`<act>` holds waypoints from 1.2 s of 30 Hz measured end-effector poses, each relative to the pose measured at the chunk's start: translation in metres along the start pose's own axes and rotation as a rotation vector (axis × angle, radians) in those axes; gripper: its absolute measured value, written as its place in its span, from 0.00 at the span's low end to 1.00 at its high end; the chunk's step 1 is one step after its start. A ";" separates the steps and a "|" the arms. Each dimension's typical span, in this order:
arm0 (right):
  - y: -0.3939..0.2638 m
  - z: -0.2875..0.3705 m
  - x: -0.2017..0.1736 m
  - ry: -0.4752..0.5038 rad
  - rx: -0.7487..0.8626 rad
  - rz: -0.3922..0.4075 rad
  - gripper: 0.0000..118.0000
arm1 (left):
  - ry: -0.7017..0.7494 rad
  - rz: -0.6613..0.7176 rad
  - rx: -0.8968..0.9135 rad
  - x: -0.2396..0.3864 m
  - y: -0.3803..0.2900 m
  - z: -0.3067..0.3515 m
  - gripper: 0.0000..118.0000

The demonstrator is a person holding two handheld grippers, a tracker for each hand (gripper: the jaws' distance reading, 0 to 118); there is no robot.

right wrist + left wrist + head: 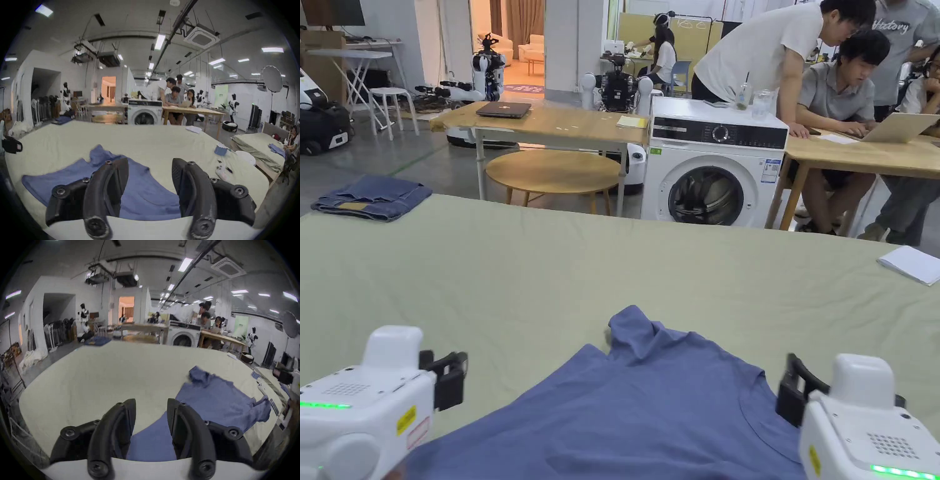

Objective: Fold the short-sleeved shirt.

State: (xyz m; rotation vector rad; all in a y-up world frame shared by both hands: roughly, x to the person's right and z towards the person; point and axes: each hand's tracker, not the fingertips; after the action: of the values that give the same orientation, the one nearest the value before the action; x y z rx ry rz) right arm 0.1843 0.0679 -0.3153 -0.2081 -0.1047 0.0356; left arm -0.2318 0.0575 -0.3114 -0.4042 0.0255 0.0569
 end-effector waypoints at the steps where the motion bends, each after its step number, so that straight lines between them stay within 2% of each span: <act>1: 0.003 -0.001 -0.009 0.026 0.029 -0.004 0.49 | 0.004 -0.025 0.029 0.012 0.003 0.001 0.31; 3: 0.007 -0.002 -0.026 0.033 0.035 -0.014 0.42 | 0.009 -0.060 0.078 0.027 0.005 -0.003 0.28; 4: 0.010 -0.005 -0.031 0.045 0.037 -0.023 0.34 | 0.007 -0.074 0.108 0.036 0.007 -0.001 0.21; 5: 0.012 -0.005 -0.037 0.053 0.045 -0.031 0.18 | 0.014 -0.081 0.133 0.043 0.009 0.001 0.12; 6: 0.013 -0.005 -0.043 0.051 0.047 -0.031 0.08 | 0.019 -0.095 0.155 0.049 0.011 0.001 0.07; 8: 0.015 -0.006 -0.050 0.060 0.050 -0.035 0.02 | 0.029 -0.121 0.178 0.058 0.013 0.003 0.00; 9: 0.015 -0.005 -0.052 0.071 0.054 -0.038 0.00 | 0.037 -0.122 0.188 0.061 0.014 0.004 0.00; 14: 0.016 -0.001 -0.064 0.082 0.063 -0.052 0.00 | 0.058 -0.023 0.193 0.064 0.022 0.005 0.00; 20: 0.015 -0.003 -0.075 0.114 0.059 -0.024 0.00 | 0.071 -0.036 0.138 0.044 0.016 0.007 0.00; 25: 0.011 -0.011 -0.080 0.145 0.024 0.008 0.00 | 0.074 0.035 -0.066 -0.006 0.007 0.005 0.00; 30: 0.000 -0.019 -0.089 0.162 -0.011 0.062 0.00 | 0.123 0.009 -0.263 -0.066 -0.008 -0.004 0.00; 32: -0.003 -0.019 -0.094 0.167 -0.016 0.075 0.00 | 0.137 0.077 -0.325 -0.090 -0.014 -0.008 0.00; 34: -0.007 -0.021 -0.098 0.167 -0.024 0.083 0.00 | 0.102 0.247 -0.376 -0.115 -0.022 -0.015 0.00; 36: -0.008 -0.022 -0.102 0.171 -0.034 0.078 0.00 | -0.005 0.478 -0.451 -0.144 -0.037 -0.027 0.17</act>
State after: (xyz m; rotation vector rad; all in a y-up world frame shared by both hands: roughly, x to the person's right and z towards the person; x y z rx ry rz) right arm 0.0852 0.0504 -0.3455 -0.2482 0.0733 0.0932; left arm -0.3738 0.0054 -0.3168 -0.8426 0.1055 0.5419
